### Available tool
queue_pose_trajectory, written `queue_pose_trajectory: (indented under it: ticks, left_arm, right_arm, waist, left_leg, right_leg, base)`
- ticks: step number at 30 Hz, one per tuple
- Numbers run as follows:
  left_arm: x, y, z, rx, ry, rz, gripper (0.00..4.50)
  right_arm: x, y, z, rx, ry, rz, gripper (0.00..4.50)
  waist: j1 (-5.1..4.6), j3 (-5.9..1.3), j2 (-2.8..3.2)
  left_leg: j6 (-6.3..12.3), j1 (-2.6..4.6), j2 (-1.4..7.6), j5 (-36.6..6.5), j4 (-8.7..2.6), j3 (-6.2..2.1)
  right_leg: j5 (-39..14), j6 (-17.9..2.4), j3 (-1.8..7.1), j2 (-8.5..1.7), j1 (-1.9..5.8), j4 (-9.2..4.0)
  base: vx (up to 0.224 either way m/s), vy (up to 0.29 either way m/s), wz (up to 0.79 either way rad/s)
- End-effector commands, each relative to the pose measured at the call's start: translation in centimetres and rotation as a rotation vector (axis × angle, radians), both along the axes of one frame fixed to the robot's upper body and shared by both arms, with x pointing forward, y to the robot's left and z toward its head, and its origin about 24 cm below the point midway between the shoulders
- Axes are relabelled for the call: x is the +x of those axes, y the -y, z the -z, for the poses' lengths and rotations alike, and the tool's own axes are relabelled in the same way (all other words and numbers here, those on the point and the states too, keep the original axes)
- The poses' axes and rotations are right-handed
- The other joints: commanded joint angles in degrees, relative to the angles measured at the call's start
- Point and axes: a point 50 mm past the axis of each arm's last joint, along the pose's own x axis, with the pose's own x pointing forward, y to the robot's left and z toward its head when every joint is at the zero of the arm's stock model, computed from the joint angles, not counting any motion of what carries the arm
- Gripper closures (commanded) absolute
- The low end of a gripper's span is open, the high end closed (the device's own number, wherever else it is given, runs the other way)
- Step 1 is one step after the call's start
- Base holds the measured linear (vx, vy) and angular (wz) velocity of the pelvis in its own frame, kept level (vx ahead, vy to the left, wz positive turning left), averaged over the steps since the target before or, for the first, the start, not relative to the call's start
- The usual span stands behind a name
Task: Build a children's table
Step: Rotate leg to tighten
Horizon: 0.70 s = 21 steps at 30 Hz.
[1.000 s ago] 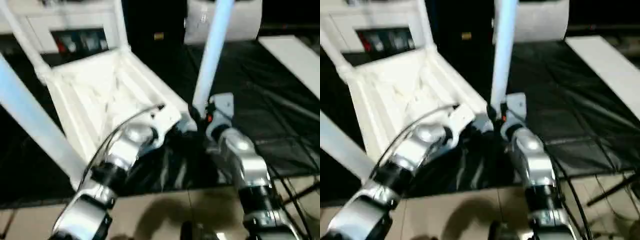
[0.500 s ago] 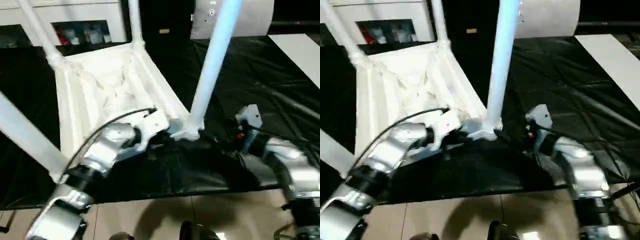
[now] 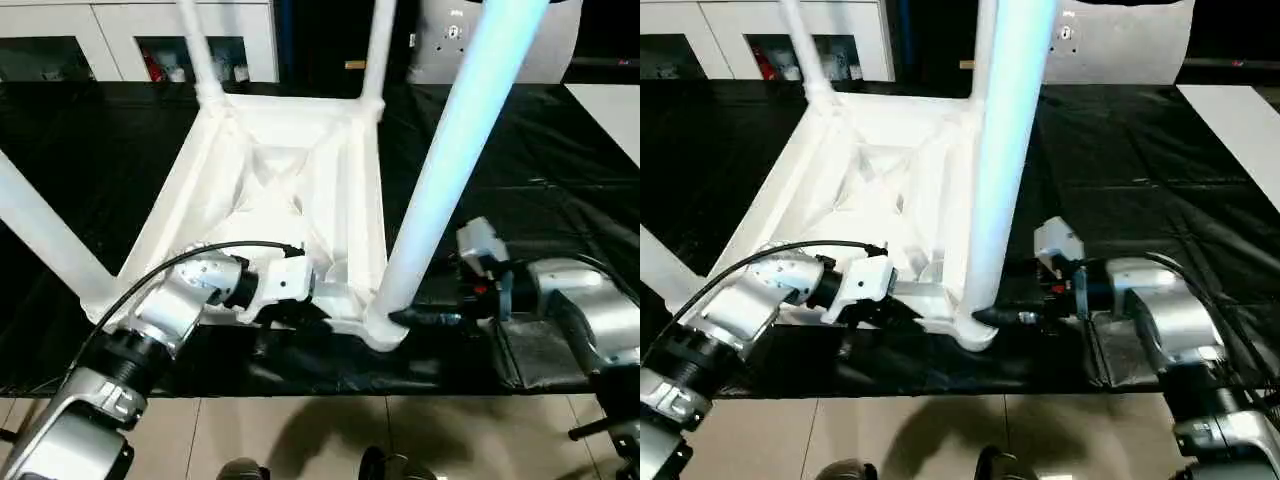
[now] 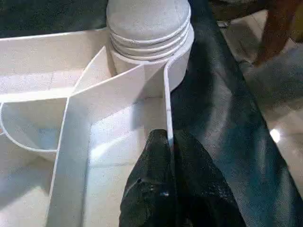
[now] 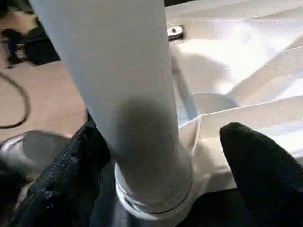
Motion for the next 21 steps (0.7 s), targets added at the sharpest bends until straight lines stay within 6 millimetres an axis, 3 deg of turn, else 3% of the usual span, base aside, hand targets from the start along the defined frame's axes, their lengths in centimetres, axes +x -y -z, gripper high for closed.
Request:
queue_pose_trajectory:
  ticks: [1, 7, 13, 16, 21]
  left_arm:
    - [-0.9, 0.6, 0.7, 0.057, -0.041, 0.112, 4.50]
    - [-0.7, 0.6, 0.5, 0.057, -0.042, 0.128, 4.50]
    - [-0.6, 0.5, 0.5, 0.050, -0.049, 0.125, 4.50]
    - [-0.4, 0.5, 0.4, 0.025, -0.050, 0.080, 4.50]
    - [0.4, 0.7, 0.2, -0.025, -0.041, -0.046, 4.50]
  right_arm:
    - [0.1, -0.3, -0.1, 0.000, -0.007, -0.039, 0.90]
    - [0.1, -1.0, 0.2, 0.008, -0.046, -0.092, 1.38]
    - [0.0, -1.2, 0.1, 0.026, -0.063, -0.119, 1.96]
    - [-0.3, -1.5, 0.0, 0.072, -0.076, -0.112, 2.28]
    - [-1.0, -2.5, 0.1, 0.157, -0.089, -0.066, 2.38]
  waist:
    - [-0.05, -4.51, -1.05]
    - [-0.17, -4.22, -1.07]
    - [-0.12, -4.25, -1.08]
    - [-0.19, -4.16, -1.36]
    - [-0.18, -3.87, -1.36]
  left_leg:
    - [8.81, -0.83, 1.74, -2.6, -3.29, 1.11]
    - [7.03, -0.88, 1.66, -4.3, -3.43, 1.03]
    - [7.29, -0.93, 1.72, -3.4, -3.39, 1.02]
    - [7.20, -0.97, 1.66, -3.4, -3.42, 1.07]
    - [6.41, -0.89, 1.51, -4.6, -3.57, 1.07]
  right_leg:
    - [-19.5, -10.4, 3.51, -3.36, 4.48, -2.92]
    - [-22.6, -8.9, 3.40, -3.17, 4.40, -3.31]
    - [-20.8, -9.3, 3.48, -3.15, 4.46, -3.06]
    - [-21.8, -8.8, 3.44, -3.10, 4.47, -3.22]
    - [-25.3, -7.2, 3.36, -3.14, 4.31, -3.78]
  base:
    - [0.000, 0.000, 0.00]
    - [0.000, 0.000, 0.00]
    - [0.000, 0.000, 0.00]
    - [0.000, 0.000, 0.00]
    - [0.000, 0.000, 0.00]
